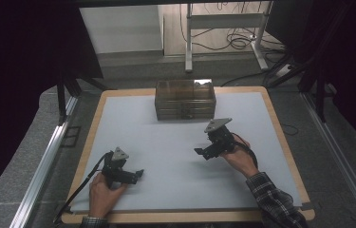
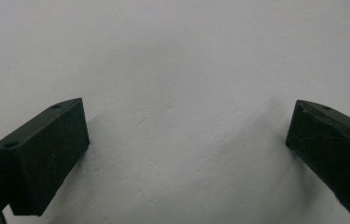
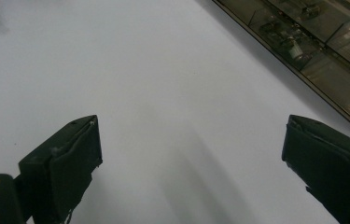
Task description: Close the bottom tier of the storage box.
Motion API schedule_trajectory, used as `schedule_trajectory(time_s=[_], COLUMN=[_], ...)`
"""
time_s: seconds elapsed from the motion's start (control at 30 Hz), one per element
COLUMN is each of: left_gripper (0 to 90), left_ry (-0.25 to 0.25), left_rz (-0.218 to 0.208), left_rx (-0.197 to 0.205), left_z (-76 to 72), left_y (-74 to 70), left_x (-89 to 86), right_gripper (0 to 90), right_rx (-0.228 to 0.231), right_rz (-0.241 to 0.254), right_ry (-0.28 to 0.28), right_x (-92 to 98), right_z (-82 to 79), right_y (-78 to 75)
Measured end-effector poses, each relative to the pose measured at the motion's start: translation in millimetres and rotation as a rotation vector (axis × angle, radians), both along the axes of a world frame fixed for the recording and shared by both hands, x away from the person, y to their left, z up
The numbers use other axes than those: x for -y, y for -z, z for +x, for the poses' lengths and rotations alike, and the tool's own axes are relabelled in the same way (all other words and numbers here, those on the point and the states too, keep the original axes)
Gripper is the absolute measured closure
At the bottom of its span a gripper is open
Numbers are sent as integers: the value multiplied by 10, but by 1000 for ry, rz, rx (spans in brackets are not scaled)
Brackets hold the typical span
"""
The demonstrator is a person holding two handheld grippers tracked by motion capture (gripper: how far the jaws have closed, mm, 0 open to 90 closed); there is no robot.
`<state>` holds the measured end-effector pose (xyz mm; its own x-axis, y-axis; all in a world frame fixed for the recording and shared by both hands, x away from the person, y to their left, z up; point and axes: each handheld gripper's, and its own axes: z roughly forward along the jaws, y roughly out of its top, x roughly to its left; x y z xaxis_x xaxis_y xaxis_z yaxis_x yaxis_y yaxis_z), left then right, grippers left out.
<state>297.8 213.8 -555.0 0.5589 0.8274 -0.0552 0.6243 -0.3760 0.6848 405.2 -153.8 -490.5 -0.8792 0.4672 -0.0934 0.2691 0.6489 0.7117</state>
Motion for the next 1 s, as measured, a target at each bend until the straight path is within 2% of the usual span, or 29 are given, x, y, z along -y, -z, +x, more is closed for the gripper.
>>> schedule_trajectory(time_s=[1.0], left_gripper=[0], left_ry=[-3], left_rz=[-4], left_rx=[1], left_z=[0], left_y=[1], left_x=[2], right_gripper=[40], right_rx=[1], right_rz=[-1], right_ry=[5], right_x=[194], right_z=[-150], right_y=[-4])
